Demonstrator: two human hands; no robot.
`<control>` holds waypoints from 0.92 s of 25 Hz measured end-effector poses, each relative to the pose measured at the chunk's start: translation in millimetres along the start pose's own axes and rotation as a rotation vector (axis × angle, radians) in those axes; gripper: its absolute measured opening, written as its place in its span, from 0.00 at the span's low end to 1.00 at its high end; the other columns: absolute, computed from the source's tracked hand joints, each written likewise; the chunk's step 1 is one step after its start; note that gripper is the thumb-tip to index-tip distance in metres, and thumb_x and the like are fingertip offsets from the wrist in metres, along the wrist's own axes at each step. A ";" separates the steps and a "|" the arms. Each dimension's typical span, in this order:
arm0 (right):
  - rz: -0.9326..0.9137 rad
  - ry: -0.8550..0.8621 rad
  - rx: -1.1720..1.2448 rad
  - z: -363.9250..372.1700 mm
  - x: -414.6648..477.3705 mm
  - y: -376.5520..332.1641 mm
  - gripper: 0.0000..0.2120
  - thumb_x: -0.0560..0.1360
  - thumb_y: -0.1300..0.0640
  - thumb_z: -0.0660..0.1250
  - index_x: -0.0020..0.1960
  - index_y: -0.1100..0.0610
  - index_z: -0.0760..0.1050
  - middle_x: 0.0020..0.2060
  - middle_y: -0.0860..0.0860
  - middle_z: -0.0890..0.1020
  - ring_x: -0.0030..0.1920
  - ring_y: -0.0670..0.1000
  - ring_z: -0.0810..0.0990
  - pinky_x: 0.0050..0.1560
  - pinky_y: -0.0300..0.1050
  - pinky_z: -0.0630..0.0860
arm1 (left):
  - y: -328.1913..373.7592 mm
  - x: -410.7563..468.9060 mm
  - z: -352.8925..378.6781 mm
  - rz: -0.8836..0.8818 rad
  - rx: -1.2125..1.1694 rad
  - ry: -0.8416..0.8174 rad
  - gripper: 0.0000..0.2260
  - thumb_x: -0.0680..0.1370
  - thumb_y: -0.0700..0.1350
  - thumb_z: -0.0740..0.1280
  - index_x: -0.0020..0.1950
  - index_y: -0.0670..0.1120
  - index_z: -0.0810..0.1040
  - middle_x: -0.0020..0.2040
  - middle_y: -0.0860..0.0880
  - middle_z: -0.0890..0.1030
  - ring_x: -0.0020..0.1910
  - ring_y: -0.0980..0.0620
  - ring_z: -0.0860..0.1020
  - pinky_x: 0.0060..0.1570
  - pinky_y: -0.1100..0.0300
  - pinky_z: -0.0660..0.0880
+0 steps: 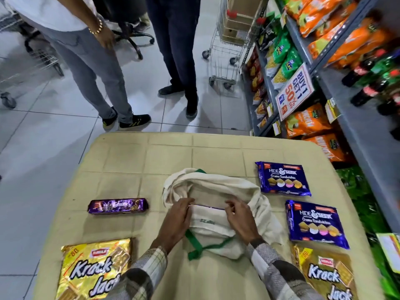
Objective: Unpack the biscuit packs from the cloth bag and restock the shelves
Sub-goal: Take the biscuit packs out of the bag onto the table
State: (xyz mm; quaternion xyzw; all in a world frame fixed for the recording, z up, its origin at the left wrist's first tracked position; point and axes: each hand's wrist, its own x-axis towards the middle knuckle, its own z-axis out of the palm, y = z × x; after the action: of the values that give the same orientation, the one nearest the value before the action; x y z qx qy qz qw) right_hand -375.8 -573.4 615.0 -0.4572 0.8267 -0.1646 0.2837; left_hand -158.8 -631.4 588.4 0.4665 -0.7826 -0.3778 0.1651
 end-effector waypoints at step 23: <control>0.295 -0.144 0.433 11.7 -50.2 45.2 0.14 0.74 0.50 0.65 0.43 0.63 0.78 0.34 0.54 0.82 0.38 0.54 0.80 0.45 0.49 0.76 | 42.1 -14.4 44.8 -0.559 -0.150 0.098 0.22 0.77 0.43 0.58 0.72 0.47 0.71 0.67 0.44 0.68 0.68 0.41 0.66 0.68 0.41 0.65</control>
State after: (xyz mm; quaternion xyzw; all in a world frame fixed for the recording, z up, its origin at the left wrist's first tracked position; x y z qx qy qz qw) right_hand -377.4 -507.0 597.7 -0.2712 0.8076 -0.2616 0.4537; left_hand -204.3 -587.7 591.5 0.6684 -0.5845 -0.4423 0.1262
